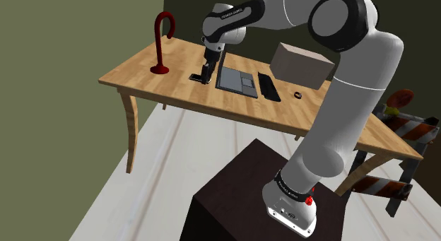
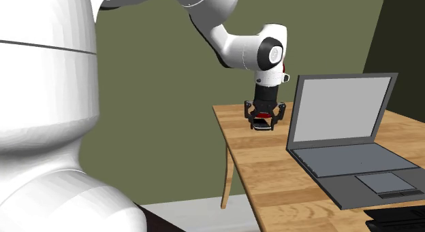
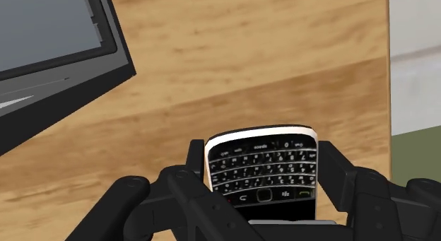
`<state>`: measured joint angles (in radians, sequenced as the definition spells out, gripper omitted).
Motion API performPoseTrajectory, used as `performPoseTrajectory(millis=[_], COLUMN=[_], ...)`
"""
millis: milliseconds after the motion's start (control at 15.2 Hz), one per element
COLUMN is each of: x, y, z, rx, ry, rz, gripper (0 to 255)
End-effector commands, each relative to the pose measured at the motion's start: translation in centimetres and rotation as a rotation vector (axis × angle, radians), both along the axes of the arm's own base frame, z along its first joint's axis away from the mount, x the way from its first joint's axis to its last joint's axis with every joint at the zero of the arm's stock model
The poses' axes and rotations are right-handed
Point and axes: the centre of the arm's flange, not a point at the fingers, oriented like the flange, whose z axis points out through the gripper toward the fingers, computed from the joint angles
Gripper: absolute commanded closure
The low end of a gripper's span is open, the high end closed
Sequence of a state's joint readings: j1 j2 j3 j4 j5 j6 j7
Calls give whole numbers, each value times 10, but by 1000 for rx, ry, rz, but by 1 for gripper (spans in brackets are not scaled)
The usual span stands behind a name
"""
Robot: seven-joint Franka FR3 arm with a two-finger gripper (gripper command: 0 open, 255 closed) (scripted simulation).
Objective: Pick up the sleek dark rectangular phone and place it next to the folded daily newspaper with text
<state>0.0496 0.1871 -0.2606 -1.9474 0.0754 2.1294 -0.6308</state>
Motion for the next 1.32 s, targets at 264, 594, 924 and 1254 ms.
performPoseTrajectory(millis=[264, 594, 924, 1254], x=[0, -9, -57, -105], y=[-1, -10, -55, -101], z=[33, 49, 49, 49], rx=[0, 0, 0, 0], ry=[0, 0, 0, 0], rz=[0, 0, 0, 0], gripper=[255, 255, 255, 255])
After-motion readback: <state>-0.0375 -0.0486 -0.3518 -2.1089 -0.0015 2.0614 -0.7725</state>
